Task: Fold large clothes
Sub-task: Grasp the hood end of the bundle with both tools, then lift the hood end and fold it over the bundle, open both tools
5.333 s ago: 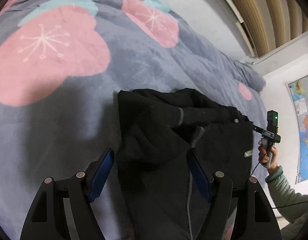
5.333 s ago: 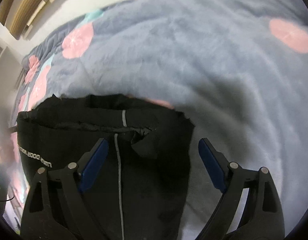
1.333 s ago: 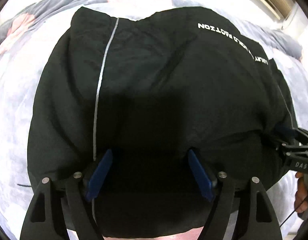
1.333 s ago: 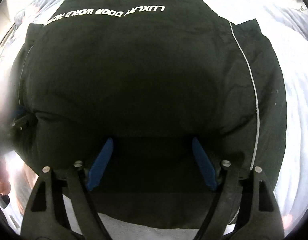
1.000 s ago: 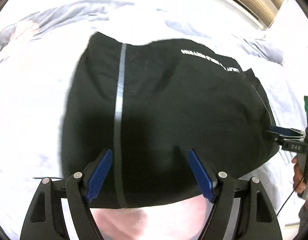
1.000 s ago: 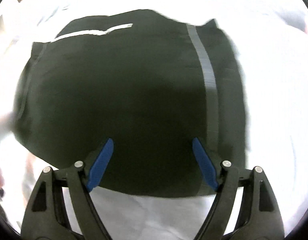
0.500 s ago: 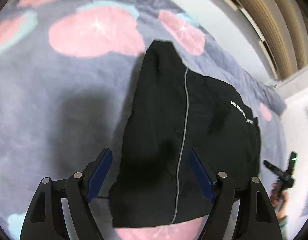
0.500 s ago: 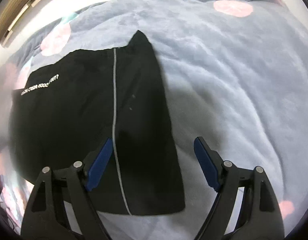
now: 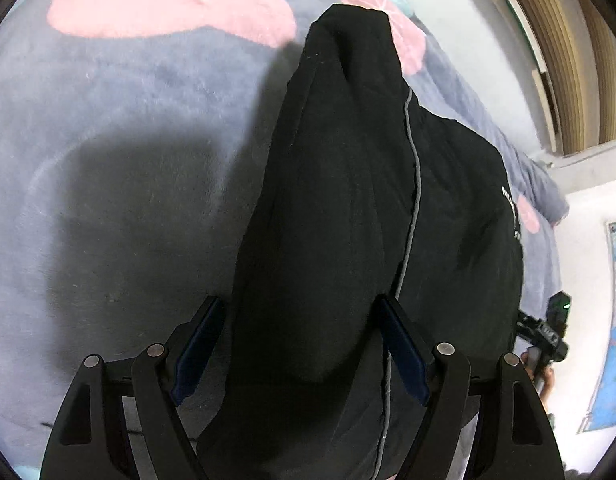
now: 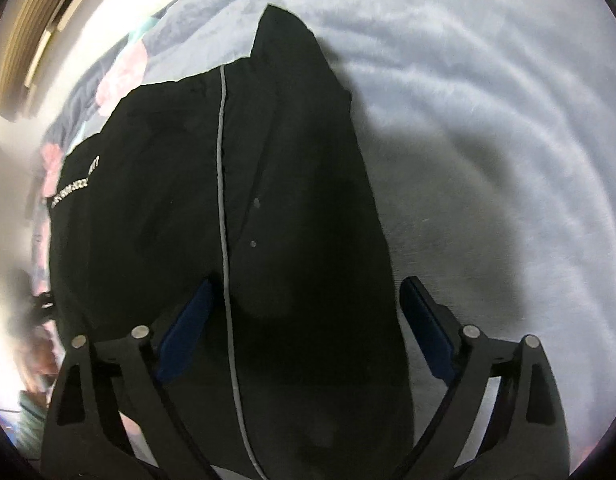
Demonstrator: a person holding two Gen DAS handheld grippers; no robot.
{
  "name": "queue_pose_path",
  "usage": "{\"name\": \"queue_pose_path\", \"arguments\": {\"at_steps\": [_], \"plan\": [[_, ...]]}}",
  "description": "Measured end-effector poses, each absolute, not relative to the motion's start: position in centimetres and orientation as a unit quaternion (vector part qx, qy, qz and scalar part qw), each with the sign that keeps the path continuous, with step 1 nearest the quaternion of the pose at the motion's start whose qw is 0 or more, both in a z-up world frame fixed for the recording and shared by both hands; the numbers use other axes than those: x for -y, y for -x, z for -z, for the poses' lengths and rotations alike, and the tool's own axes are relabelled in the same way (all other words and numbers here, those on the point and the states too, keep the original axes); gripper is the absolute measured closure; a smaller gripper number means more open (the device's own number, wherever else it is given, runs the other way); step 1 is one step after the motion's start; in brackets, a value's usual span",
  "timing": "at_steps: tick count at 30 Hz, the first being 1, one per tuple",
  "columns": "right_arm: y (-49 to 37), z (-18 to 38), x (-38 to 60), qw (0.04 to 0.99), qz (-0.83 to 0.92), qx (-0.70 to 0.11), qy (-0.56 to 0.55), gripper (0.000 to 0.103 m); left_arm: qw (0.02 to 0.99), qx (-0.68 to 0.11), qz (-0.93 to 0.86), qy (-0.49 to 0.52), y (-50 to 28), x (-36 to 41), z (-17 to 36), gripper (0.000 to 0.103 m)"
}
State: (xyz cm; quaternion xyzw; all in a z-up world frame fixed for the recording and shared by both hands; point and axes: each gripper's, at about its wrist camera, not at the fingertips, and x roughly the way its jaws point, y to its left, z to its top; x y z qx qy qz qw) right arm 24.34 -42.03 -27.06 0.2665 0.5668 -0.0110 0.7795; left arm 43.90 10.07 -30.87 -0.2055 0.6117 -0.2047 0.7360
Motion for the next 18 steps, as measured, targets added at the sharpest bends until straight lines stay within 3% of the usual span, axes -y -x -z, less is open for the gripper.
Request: {"name": "queue_pose_path", "arguments": {"at_steps": [9, 12, 15, 16, 18], "plan": [[-25.5, 29.5, 41.7, 0.744, -0.071, -0.577, -0.33, 0.006, 0.717, -0.615, 0.218, 0.245, -43.9, -10.1, 32.0, 0.023], [-26.3, 30.2, 41.5, 0.735, -0.082, -0.58, -0.343, 0.0, 0.705, -0.624, 0.222, 0.256, -44.0, -10.1, 32.8, 0.018], [-26.4, 30.7, 41.6, 0.729, -0.084, -0.574, -0.364, 0.0, 0.702, -0.623, 0.221, 0.265, -44.2, -10.1, 33.2, 0.014], [-26.4, 30.6, 41.5, 0.731, -0.083, -0.572, -0.363, 0.001, 0.704, -0.622, 0.22, 0.264, -44.1, -10.0, 33.2, 0.014], [-25.9, 29.8, 41.0, 0.746, -0.087, -0.561, -0.348, 0.018, 0.715, -0.611, 0.22, 0.258, -43.7, -9.7, 32.9, 0.015]]}}
